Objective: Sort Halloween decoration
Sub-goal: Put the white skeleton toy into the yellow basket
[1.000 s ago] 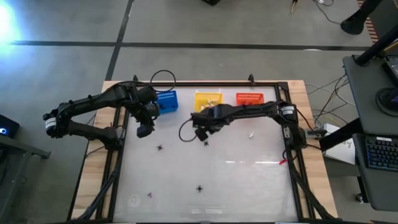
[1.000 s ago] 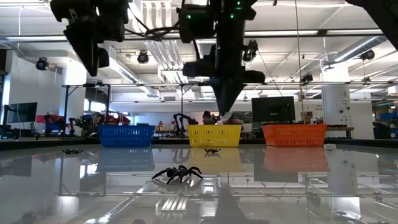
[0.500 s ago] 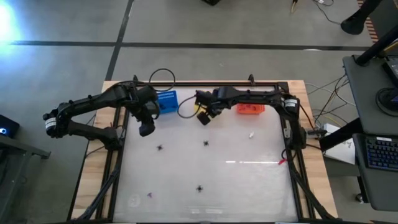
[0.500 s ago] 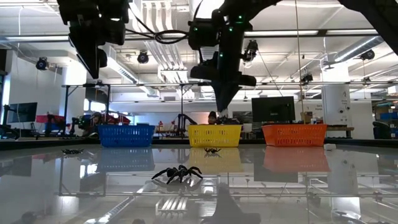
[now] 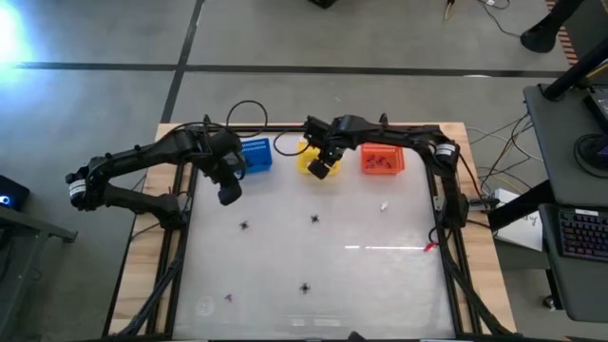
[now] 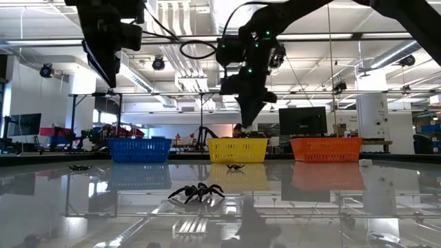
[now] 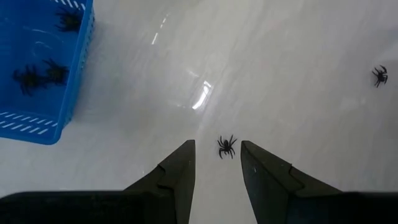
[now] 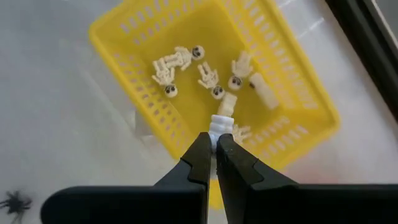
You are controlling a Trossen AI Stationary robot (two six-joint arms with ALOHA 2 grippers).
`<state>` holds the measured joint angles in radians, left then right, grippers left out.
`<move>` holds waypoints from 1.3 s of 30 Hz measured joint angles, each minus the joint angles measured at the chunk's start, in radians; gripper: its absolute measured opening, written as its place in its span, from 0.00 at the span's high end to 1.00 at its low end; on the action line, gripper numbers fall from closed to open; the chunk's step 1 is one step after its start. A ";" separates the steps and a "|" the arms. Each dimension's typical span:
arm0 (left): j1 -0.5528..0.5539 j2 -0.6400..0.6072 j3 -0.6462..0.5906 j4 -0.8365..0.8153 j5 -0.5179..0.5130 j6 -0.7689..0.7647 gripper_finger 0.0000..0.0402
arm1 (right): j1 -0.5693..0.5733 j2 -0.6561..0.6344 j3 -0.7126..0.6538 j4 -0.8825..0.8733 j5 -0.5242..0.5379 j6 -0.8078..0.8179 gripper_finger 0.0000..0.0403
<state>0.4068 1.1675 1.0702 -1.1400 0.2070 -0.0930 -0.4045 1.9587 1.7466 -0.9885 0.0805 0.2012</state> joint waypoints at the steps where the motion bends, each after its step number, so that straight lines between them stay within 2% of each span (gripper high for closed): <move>1: 0.000 0.000 0.000 0.000 0.000 -0.004 0.72 | -0.002 0.004 0.000 0.011 0.000 -0.015 0.97; 10: 0.000 0.000 0.000 0.004 0.000 -0.043 0.72 | -0.002 0.024 0.000 0.038 0.130 -0.029 0.97; 39: 0.000 0.000 0.000 0.016 0.000 -0.047 0.72 | -0.002 0.025 0.000 0.032 0.123 -0.069 0.97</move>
<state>0.4068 1.1675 1.0702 -1.1238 0.2073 -0.1402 -0.4065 1.9834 1.7466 -0.9563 0.2031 0.1319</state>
